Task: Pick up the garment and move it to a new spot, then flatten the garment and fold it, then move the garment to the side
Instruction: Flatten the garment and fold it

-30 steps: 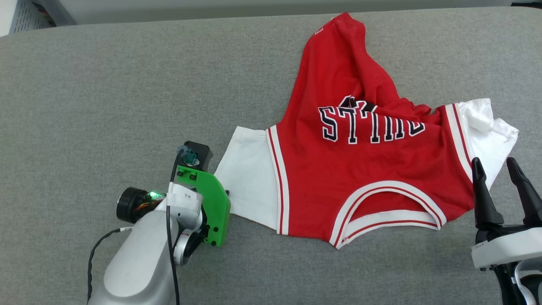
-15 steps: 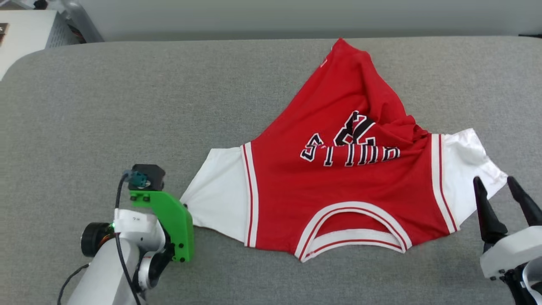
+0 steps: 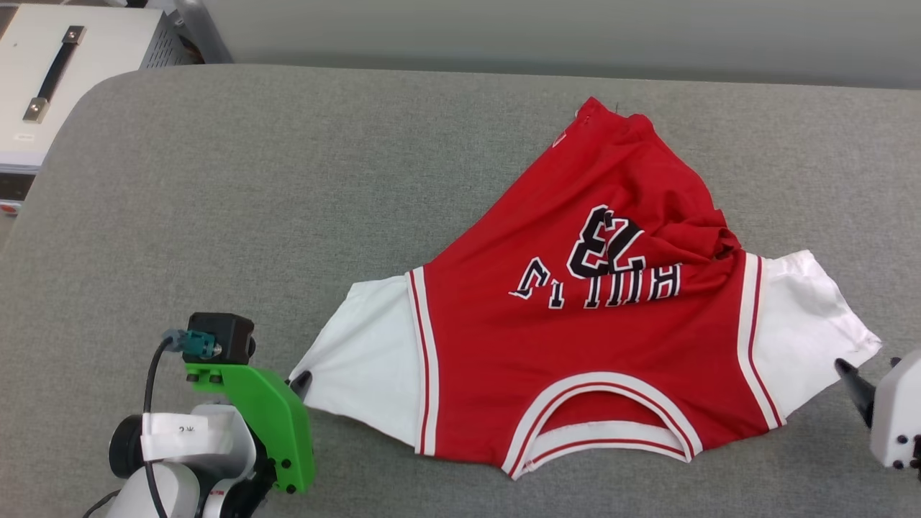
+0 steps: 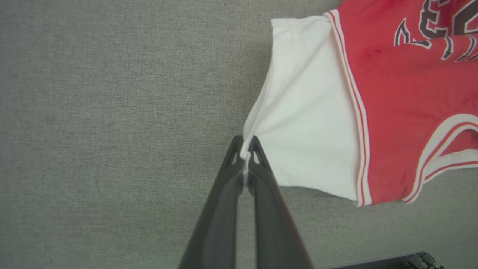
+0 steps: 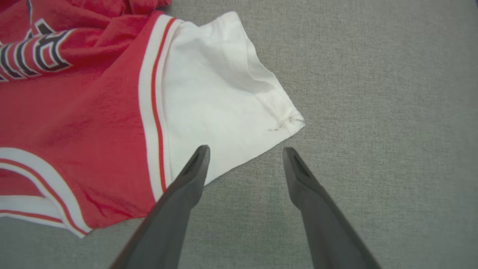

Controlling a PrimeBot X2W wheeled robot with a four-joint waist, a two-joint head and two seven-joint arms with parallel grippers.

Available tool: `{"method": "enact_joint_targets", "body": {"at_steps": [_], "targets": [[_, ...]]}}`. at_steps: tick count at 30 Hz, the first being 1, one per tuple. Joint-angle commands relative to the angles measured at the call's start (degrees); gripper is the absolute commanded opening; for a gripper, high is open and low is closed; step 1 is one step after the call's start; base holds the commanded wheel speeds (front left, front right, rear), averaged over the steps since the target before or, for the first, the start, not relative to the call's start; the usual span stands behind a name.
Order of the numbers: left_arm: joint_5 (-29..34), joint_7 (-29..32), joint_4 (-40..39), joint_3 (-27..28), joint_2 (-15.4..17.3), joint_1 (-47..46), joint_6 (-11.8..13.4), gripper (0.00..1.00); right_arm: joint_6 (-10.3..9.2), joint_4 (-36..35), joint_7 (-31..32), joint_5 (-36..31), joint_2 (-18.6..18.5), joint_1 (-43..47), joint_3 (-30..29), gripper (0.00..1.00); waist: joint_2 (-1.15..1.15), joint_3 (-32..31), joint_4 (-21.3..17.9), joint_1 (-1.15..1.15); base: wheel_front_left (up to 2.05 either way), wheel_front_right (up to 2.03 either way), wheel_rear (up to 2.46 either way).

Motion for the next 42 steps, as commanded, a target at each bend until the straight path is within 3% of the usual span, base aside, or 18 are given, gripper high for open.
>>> {"method": "enact_joint_targets", "body": {"at_steps": [1,8,16,25,26,28,42], "targets": [[-0.1,0.26,-1.06,0.06,0.19,0.59,0.26,0.0,-0.05,0.51,3.36,-0.3,-1.16,-1.99,-0.5,1.0,0.0,1.19,0.94,0.0,0.0,0.0,0.0],[-0.32,0.09,-3.23,-1.08,-0.57,-0.58,-0.21,0.0,-0.05,5.84,14.13,-1.36,-3.94,-9.45,-1.4,1.0,0.0,4.28,2.86,0.0,0.0,0.0,0.0],[-0.34,-0.53,-3.11,-2.14,-1.1,-2.23,-1.03,0.0,-0.05,12.97,14.62,-4.15,-6.35,-13.76,-0.12,1.0,0.0,7.13,4.33,0.0,0.0,0.0,0.0],[-0.42,-1.05,-1.96,-2.66,-1.42,-3.32,-1.29,0.0,-0.05,17.63,16.36,-1.12,-5.78,-12.29,4.11,1.0,0.0,8.21,4.95,0.0,0.0,0.0,0.0],[-0.43,-1.08,-1.8,-2.67,-1.42,-3.34,-1.24,0.0,-0.05,17.92,16.79,-0.52,-5.63,-11.9,4.57,0.34,0.0,8.16,4.94,0.0,0.0,0.0,0.0],[-0.42,-1.12,-1.51,-2.67,-1.38,-3.37,-1.16,0.0,-0.05,18.01,17.07,0.36,-5.61,-11.28,5.31,0.0,0.0,7.98,4.89,0.0,0.0,0.0,0.0],[-0.75,-3.24,-0.02,-1.35,-0.69,-1.87,-0.6,0.0,-0.05,14.66,6.91,6.11,-7.82,-10.71,3.96,0.0,0.0,0.34,2.37,0.0,0.0,0.0,0.0]]}}
